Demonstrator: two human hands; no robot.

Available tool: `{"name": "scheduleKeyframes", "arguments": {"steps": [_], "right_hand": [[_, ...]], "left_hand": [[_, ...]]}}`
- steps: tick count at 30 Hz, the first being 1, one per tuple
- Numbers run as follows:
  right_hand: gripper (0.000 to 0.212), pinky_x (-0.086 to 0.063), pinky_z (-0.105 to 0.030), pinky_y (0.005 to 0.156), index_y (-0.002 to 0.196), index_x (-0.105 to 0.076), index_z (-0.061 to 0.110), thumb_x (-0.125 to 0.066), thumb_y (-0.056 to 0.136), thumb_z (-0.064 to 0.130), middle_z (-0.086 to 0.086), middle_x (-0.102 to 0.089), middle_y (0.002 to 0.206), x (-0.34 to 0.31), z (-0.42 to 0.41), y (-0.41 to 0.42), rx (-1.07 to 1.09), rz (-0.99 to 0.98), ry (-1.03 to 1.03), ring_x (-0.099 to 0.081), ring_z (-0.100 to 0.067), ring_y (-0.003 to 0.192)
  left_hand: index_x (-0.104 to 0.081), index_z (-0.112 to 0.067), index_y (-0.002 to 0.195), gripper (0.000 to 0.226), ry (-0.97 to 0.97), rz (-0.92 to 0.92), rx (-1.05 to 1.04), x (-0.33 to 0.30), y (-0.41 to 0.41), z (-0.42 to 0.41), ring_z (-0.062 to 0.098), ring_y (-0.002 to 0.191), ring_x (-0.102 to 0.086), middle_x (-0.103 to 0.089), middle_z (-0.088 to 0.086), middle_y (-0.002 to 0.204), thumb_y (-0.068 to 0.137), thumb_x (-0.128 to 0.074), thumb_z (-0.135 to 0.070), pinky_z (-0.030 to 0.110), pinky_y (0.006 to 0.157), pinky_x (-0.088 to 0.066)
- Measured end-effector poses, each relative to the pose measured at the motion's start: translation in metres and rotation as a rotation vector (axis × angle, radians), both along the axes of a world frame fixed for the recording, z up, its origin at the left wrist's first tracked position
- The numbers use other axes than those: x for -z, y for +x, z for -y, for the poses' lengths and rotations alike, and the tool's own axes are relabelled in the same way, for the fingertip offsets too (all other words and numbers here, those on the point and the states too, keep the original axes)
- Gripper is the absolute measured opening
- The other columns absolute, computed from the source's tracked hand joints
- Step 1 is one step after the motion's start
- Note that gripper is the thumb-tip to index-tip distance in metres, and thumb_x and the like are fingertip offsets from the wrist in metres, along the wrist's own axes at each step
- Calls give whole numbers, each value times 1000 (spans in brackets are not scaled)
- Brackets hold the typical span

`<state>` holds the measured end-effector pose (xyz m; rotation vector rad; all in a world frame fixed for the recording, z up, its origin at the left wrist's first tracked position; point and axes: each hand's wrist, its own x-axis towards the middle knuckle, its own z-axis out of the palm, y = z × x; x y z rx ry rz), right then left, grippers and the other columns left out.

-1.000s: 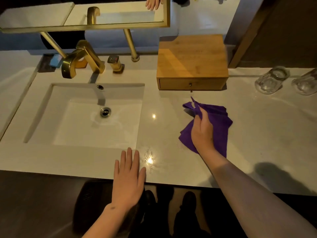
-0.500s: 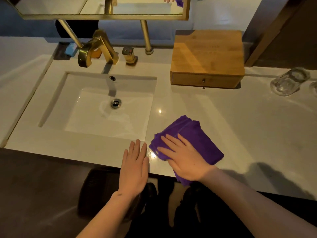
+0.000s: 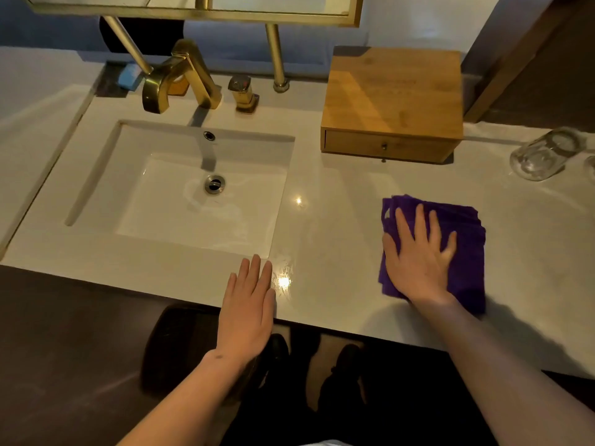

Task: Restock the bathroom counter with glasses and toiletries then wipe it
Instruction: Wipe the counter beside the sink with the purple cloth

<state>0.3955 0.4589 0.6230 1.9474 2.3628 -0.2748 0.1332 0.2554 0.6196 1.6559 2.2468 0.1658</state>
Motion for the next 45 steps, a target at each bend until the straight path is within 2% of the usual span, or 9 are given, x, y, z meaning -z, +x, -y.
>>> {"name": "scheduleKeyframes", "arguments": {"steps": [3,6,10,17,23,28,34,40,45], "right_hand": [[66,-4,-65,119,159,-19,28,-15,99,56,-9,-11,168,-1,-13,-65,76,-17,-22,-6,-32,154],[65,-2,-64,118,159,-17,27,-21,100,56,-10,-15,168,0,-2,-118,-122,-12,-19,-9,-33,154],[66,-4,-65,119,159,-16,26,-22,101,55,-11,-14,168,-3,46,-164,-359,-37,-11,-9,-34,154],[58,-3,-58,122,156,-28,27,-25,103,51,-5,-31,163,4,130,-129,-696,-145,-56,-22,-28,151],[57,-9,-54,122,153,-35,33,-27,101,53,2,-30,164,-4,36,-137,-635,-129,-25,-21,-22,152],[62,-8,-55,122,156,-27,31,-14,101,56,1,-24,166,-5,-46,-156,-483,-86,0,-17,-23,153],[60,-9,-59,122,158,-25,25,-28,103,48,-5,-23,166,1,37,-174,-256,-118,27,-17,-28,153],[62,-3,-60,121,158,-17,23,-15,101,45,-7,-15,167,0,157,-160,-487,-76,-102,-10,-30,155],[59,-5,-51,124,157,-27,34,-24,101,51,5,-20,167,-6,68,-114,-652,-53,-112,-15,-20,154]], "left_hand": [[2,-25,159,57,-22,23,41,-1,-4,0,15,157,14,7,-2,169,106,-8,-43,33,125,9],[2,-19,160,63,-31,54,21,-3,-5,2,12,156,15,10,-2,169,105,-9,-47,32,124,8],[-4,-8,162,72,-55,46,-242,-7,-18,22,16,156,9,4,7,171,102,-8,-48,37,127,1],[-6,-7,162,68,-100,-72,-236,-7,-17,30,24,158,1,-3,12,171,106,-18,-43,43,128,-7],[-2,-4,159,70,-123,-125,-202,-9,-11,23,27,158,4,1,15,170,104,-10,-47,46,129,-7],[-11,1,158,75,-113,-208,-212,-5,-7,18,35,157,-9,-11,20,169,102,-12,-49,48,127,-12],[-19,3,158,70,-83,-181,-235,1,-11,25,34,156,-15,-19,21,167,103,-16,-41,47,126,-13],[-15,-7,161,67,-8,-80,-310,3,-11,26,21,157,-3,-10,11,171,101,-6,-36,42,127,-5],[-16,-2,160,68,-32,-116,-276,7,-12,27,24,157,-3,-12,15,170,103,-16,-40,46,127,-8]]}}
